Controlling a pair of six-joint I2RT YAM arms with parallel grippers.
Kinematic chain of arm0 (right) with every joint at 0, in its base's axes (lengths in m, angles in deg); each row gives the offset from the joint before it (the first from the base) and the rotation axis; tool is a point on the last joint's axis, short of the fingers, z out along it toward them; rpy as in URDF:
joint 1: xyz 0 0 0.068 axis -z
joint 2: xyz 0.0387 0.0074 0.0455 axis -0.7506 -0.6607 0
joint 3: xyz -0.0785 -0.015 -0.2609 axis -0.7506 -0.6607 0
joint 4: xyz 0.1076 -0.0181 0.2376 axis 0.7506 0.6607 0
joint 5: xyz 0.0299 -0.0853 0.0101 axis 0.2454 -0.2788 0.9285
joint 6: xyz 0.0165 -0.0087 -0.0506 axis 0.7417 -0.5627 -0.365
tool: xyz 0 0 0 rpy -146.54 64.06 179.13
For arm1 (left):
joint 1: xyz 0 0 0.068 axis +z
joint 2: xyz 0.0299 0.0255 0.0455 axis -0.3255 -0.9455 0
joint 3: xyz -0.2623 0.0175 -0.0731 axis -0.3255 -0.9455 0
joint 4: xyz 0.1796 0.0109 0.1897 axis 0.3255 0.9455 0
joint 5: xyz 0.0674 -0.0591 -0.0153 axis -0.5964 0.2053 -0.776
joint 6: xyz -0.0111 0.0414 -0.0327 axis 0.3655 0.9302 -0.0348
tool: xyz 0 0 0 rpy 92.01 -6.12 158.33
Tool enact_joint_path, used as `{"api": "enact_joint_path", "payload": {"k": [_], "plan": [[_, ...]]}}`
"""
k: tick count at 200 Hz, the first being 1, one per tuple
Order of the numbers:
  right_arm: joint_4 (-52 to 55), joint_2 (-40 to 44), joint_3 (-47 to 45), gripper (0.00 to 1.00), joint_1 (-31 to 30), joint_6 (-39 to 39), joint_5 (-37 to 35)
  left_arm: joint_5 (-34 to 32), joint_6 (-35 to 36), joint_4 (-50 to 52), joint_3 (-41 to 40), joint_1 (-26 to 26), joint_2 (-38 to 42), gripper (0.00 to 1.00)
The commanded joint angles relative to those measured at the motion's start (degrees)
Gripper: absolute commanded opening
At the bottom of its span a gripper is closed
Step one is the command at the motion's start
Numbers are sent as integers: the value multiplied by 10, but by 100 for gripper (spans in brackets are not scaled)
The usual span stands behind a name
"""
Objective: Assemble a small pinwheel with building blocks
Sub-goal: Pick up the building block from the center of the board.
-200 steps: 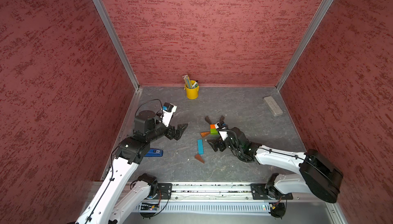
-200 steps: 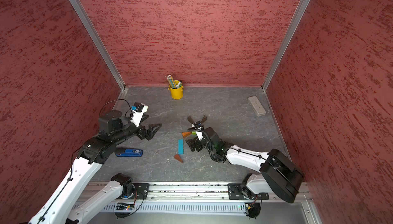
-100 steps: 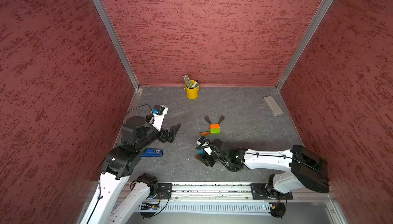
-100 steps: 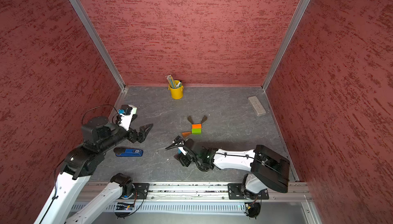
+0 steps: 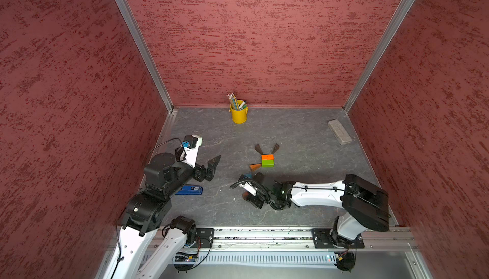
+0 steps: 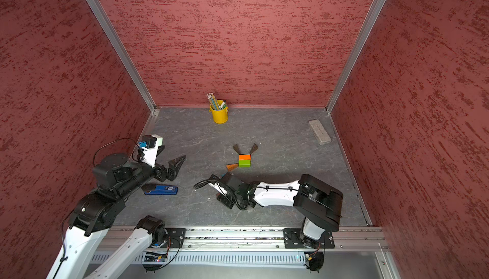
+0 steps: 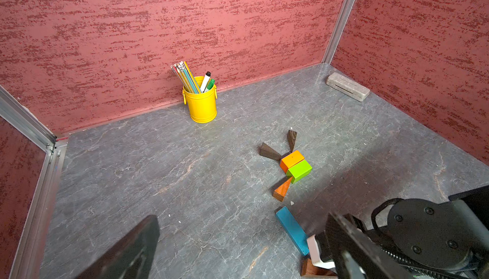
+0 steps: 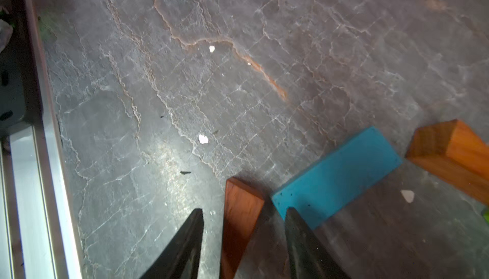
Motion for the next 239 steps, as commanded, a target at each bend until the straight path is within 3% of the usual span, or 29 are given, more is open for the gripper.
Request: {"api": "enact_joint_path", "payload": {"k": [1,99,192,217,239], "plan": [[20,-12,17,51,-2,-13,17,-5,-4,-8,-4,4,4,100],[24,-51,51,51,-2,-22,6,-4,-5,-11,-12,4,6,100],[32,-69,59,33,-2,-30,10,-7,-8,-5,-20,5,14,100],[24,-66,60,33,-2,-32,9,-11,-7,1,-22,4,23,100],[26,-71,66,38,-2,-33,0,-11,-9,2,-22,4,26,100]]}}
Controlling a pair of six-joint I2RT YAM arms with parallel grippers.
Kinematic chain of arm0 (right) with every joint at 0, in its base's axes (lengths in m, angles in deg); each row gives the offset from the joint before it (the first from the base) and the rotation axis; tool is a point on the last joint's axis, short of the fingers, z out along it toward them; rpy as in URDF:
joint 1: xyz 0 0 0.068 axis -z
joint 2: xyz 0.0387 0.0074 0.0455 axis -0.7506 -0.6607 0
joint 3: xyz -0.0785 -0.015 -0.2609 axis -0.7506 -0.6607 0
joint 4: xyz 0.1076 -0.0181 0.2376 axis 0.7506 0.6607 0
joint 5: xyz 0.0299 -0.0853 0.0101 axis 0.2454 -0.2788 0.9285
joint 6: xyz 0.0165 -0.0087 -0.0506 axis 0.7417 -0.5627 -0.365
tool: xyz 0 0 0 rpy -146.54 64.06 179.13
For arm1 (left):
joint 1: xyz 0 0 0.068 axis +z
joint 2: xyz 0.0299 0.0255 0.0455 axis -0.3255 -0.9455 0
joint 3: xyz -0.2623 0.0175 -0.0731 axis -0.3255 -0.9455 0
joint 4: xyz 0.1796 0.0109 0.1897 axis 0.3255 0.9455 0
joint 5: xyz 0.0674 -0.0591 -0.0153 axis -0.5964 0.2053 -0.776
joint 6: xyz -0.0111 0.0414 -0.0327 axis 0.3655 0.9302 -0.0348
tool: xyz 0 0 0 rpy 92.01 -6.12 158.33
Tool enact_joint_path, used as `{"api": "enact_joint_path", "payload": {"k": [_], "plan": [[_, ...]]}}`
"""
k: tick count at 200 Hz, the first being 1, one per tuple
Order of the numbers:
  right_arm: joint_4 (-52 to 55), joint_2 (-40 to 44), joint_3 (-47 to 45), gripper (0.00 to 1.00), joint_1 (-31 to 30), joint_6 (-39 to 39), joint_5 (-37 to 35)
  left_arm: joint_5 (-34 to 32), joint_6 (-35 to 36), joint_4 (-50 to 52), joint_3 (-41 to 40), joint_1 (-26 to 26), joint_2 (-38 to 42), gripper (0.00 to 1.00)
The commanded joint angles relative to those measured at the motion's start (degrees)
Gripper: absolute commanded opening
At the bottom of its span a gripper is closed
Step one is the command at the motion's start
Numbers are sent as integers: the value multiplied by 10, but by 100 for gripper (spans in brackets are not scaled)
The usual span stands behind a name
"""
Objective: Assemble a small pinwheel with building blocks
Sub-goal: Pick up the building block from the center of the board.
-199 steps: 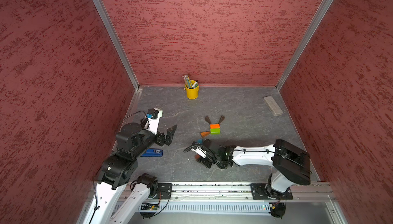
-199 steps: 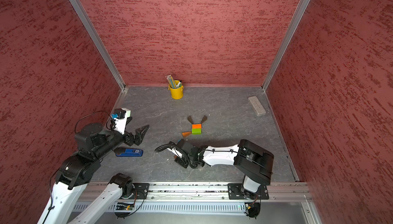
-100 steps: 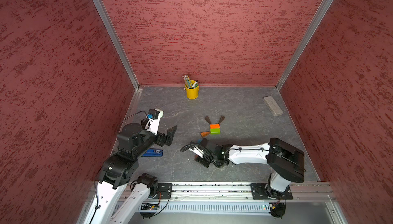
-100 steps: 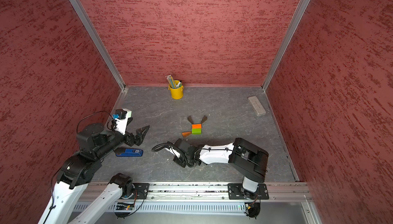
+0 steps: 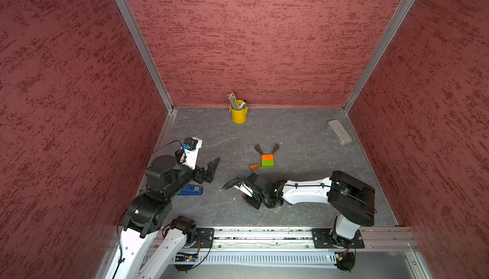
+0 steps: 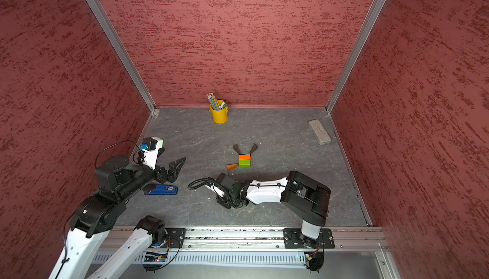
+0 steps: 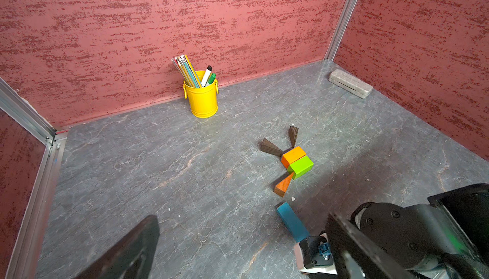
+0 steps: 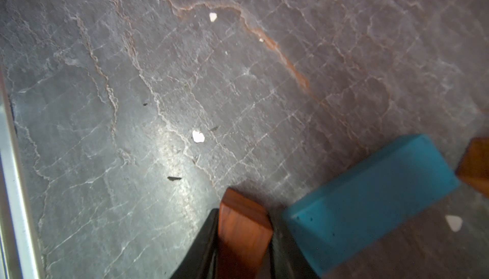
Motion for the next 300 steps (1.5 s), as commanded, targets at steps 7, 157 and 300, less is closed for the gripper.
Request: {"api": "enact_joint_path", "payload": {"k": [7,157,300], "plan": [[-2,-7,21,39,-2,-8,-5,-6,-6,2,-1,4,7,100],[27,-12,32,26,-2,-20,-8,2,-7,-11,-9,4,1,100],[264,252,-1,19,155,251,-231,71,-7,-194,-67,7,-105,100]]}}
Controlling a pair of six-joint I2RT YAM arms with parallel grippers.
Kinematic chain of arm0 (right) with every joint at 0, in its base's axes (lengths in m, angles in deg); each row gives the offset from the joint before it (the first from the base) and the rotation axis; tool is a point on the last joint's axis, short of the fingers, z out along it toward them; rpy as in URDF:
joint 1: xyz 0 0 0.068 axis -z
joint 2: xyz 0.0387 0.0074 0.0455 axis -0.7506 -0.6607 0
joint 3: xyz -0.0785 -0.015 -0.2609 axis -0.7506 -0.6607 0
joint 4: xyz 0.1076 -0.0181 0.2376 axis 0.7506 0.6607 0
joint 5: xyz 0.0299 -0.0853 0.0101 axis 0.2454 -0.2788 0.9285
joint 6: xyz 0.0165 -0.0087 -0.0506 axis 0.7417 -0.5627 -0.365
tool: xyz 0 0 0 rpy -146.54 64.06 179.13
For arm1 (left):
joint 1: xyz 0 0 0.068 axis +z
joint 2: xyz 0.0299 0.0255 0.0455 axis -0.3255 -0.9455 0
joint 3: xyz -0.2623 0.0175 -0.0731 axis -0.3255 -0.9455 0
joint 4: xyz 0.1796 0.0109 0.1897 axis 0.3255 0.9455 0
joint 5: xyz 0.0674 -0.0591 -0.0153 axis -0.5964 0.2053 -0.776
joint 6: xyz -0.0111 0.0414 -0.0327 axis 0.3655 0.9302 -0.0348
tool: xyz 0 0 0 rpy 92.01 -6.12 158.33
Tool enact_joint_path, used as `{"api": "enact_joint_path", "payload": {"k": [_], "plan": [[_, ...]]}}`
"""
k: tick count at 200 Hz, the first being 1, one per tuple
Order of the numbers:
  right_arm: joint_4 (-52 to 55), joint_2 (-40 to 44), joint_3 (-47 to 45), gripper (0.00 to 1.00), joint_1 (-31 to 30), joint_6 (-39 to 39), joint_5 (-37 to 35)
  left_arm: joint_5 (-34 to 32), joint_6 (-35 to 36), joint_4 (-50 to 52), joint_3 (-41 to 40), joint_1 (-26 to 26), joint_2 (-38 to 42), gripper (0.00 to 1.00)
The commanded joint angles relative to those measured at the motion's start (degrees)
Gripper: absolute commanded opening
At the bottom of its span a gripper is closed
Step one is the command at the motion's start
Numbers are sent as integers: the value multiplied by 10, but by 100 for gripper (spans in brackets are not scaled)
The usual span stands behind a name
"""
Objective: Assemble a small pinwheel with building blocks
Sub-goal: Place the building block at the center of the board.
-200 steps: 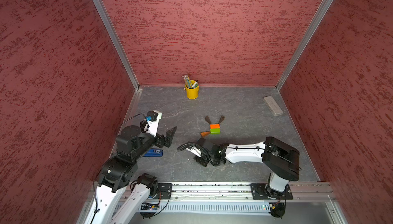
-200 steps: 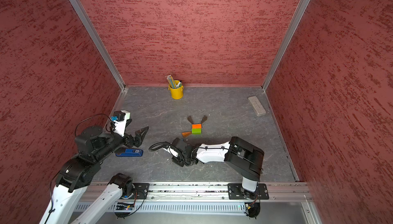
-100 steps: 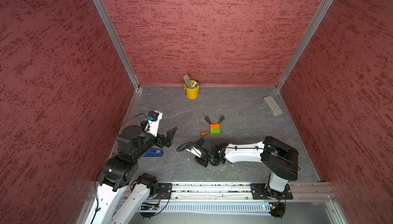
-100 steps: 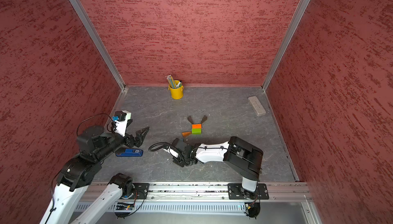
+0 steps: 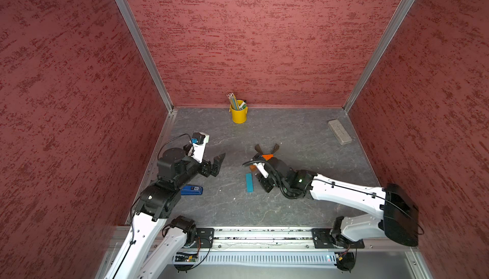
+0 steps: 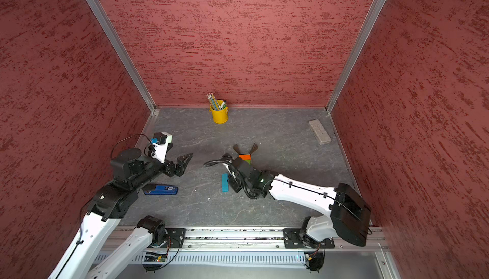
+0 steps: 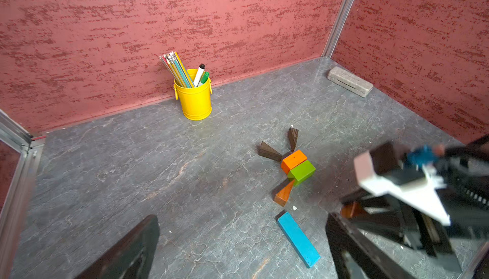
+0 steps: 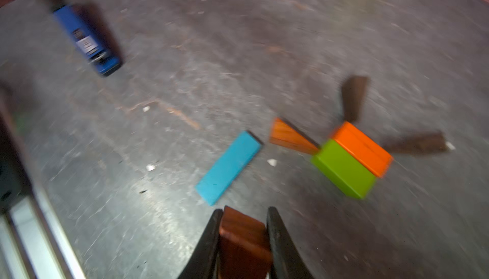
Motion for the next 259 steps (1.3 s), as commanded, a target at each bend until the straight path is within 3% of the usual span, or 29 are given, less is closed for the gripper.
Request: {"api": "enact_joint_path", "payload": {"k": [1,44,69,132,170,198,226,259], "plan": [[104,23,-13,19,62,127,-98,42,-10,-84,-15,4,-33,100],[108,12,-80,21,178,251,-114,73,-13,-164,-39,4,-88,100],[54,-20,-111,20,212,315,-105,80,-8,-178,-44,4,-106,100],[-88,-61,-150,21,228,414,-80,97,-4,-200,-57,9,-119,100],[-18,-124,-87,22,228,433,-133,105,-13,-213,-67,9,-120,100],[9,-122,-79,21,228,473,-158,108,-13,-211,-67,9,-115,100],[48,-171,-18,26,230,470,-160,112,-14,-221,-73,7,-120,100],[18,-189,-10,33,231,464,-140,113,-10,-219,-73,5,-120,100]]}}
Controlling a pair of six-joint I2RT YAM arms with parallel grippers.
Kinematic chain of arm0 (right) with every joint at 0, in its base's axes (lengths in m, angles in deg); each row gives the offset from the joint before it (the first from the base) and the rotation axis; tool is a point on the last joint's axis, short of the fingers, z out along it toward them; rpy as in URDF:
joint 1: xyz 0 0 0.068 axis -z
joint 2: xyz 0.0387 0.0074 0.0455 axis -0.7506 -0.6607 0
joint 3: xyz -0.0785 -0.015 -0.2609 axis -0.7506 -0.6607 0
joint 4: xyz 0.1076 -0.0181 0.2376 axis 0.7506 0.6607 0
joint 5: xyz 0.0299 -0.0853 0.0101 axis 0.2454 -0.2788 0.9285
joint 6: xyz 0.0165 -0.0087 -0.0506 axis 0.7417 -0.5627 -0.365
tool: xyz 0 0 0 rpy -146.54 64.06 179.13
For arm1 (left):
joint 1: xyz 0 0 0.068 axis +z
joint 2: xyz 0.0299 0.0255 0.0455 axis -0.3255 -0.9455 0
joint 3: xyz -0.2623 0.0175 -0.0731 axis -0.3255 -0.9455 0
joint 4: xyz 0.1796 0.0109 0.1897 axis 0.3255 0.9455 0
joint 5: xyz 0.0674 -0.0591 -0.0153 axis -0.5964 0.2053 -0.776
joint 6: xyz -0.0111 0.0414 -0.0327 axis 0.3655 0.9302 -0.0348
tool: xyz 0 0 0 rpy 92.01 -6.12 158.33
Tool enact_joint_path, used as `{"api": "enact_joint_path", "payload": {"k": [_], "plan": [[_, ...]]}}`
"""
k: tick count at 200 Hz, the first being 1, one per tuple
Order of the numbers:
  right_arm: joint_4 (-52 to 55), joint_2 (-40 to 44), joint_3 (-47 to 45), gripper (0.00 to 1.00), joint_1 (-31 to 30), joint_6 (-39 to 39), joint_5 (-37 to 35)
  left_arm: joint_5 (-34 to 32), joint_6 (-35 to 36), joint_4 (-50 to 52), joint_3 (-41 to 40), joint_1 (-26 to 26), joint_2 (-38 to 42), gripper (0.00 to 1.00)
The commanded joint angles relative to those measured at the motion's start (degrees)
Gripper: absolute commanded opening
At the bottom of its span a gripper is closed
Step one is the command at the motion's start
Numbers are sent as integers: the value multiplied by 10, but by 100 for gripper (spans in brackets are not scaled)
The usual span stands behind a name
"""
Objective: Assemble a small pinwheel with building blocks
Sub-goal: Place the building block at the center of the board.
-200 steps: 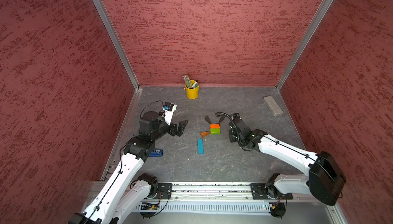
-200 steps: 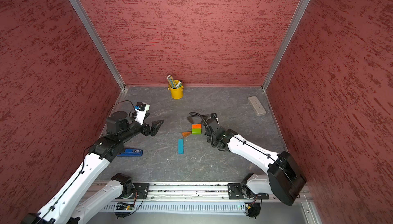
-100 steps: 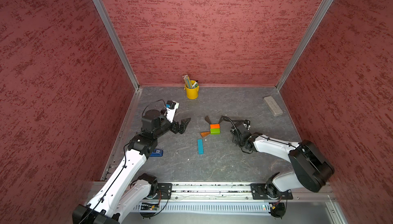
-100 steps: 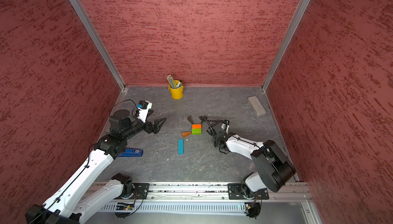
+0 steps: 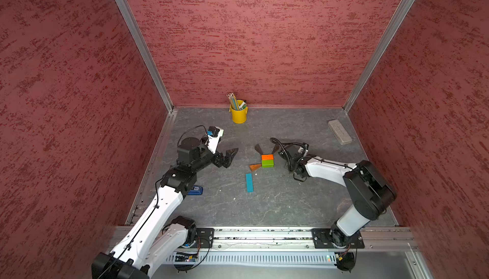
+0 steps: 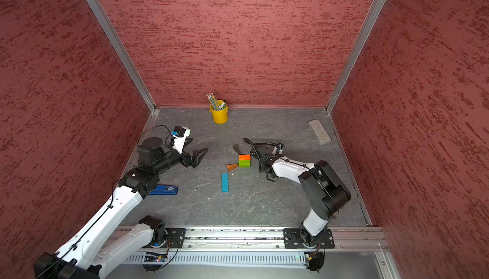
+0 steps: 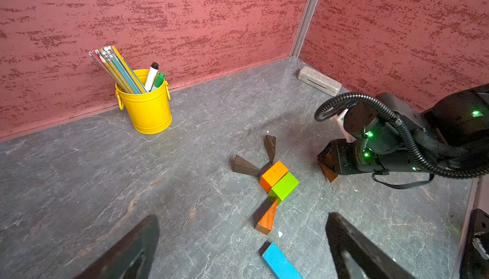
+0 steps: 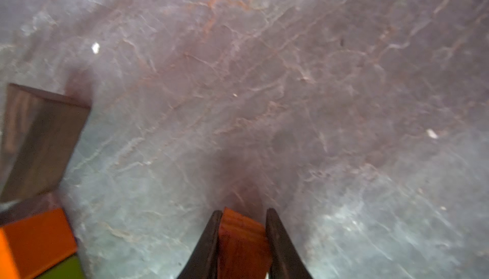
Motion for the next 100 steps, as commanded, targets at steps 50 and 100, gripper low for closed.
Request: {"api": "enact_joint_path", "payload": {"k": [50,100], "plan": [[-15,-21,24,53,8,-13,1,4,5,-10,-6,1,4,100],[-13,15,55,64,21,-94,-25,0,4,-7,-3,4,13,100]]}}
